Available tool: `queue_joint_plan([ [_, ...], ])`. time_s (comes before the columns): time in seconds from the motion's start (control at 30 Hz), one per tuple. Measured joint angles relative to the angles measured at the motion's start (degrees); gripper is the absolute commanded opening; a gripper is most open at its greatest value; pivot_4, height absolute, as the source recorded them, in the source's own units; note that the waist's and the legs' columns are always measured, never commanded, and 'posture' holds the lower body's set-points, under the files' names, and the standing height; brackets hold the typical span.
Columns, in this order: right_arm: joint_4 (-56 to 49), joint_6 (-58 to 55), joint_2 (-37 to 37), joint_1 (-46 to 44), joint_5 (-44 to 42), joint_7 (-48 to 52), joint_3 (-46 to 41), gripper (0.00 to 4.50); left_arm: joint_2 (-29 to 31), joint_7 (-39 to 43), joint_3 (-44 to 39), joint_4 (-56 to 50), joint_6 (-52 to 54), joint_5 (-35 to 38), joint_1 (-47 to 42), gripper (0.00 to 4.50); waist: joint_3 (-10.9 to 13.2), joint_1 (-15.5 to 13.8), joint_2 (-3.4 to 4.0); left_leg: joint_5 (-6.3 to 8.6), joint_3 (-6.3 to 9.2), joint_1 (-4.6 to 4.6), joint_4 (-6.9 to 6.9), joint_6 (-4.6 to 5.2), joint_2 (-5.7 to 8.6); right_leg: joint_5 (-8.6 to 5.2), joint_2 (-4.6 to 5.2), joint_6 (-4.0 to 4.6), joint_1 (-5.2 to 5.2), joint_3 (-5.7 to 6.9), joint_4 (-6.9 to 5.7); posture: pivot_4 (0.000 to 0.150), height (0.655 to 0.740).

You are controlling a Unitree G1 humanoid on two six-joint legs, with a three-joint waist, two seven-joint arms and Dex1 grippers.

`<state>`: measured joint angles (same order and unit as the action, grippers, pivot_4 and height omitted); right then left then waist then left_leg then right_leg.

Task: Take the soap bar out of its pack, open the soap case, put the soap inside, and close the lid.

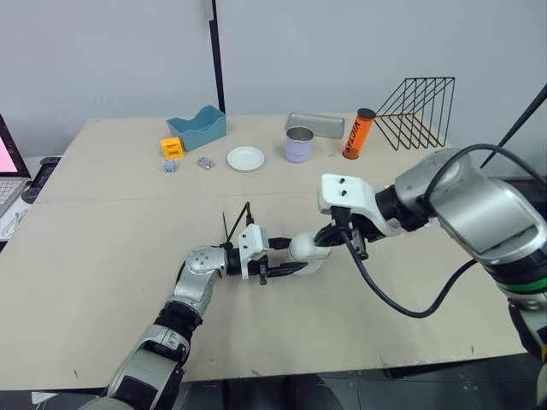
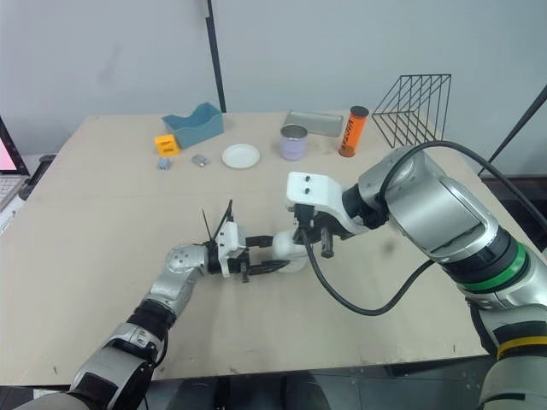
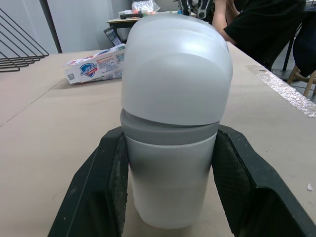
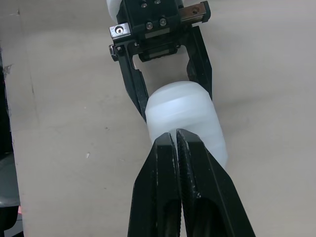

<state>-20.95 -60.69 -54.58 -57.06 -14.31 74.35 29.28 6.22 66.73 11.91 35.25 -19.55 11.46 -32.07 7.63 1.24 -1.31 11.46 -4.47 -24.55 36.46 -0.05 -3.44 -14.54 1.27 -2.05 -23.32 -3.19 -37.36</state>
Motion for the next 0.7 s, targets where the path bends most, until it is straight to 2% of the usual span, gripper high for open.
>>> queue_joint_plan([
  [0.7, 0.97, 1.32, 0.17, 0.07, 0.77, -0.80, 0.62, 0.14, 0.15, -0.02, 0.00, -0.06, 0.08, -0.01, 0.05, 1.88, -0.01, 0.00, -0.01, 0.00, 0.00, 0.04, 0.00, 0.00, -0.02, 0.01, -0.01, 0.01, 0.03, 0.00, 0.00, 0.150, 0.7393],
])
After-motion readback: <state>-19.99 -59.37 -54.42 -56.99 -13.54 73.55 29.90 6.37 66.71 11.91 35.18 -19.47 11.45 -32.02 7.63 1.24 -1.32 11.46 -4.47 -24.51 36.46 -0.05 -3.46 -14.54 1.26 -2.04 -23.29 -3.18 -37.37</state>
